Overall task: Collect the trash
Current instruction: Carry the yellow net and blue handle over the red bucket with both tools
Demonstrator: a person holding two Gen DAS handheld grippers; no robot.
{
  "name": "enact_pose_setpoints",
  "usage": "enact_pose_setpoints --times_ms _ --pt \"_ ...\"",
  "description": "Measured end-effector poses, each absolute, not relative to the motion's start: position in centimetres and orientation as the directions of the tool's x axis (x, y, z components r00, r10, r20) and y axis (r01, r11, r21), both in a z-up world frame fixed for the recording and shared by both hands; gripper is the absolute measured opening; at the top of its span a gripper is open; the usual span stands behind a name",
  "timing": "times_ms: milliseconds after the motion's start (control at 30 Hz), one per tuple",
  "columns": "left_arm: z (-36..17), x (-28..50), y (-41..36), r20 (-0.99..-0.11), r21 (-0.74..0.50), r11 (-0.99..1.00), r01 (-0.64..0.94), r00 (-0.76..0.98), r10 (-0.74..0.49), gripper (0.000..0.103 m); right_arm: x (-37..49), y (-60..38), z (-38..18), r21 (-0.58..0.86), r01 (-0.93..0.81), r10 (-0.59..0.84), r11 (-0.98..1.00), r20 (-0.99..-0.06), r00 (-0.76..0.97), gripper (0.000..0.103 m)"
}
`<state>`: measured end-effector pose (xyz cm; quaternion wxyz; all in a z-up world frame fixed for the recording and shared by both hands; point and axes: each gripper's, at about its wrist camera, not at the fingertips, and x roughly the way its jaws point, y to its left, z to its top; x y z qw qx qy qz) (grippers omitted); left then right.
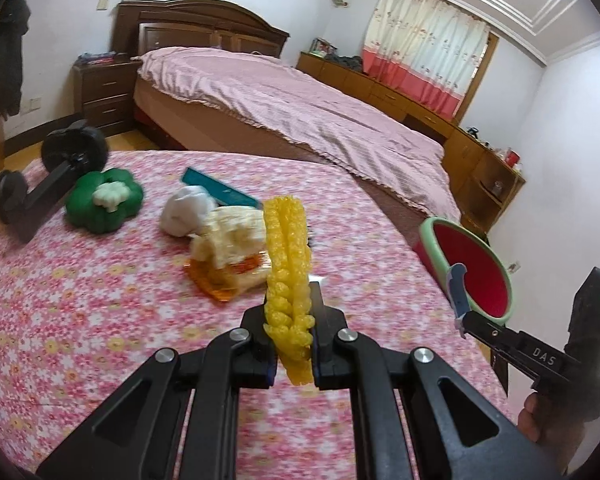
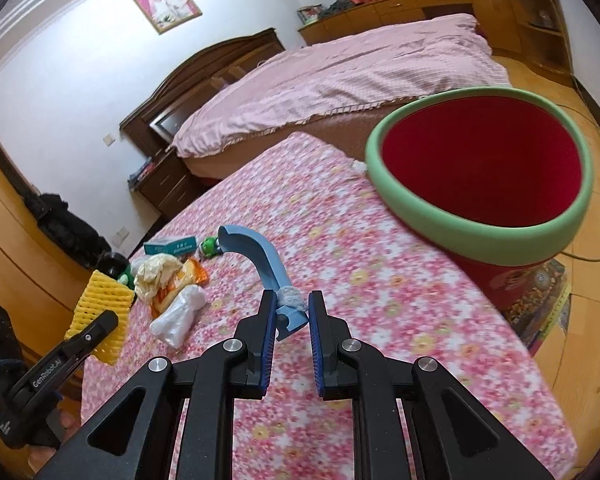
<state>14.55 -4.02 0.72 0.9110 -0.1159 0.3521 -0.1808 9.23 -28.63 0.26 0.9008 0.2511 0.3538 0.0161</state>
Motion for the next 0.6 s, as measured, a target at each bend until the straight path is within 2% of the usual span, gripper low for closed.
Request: enact_pose_setpoints --times_ms 600 --pt "2.5 15.8 -15.9 -0.626 -0.281 0.848 0.449 0.584 -0.517 0.011 6.1 -37.2 0.5 0.548 0.26 0.126 0.795 -0.568 0.813 0.016"
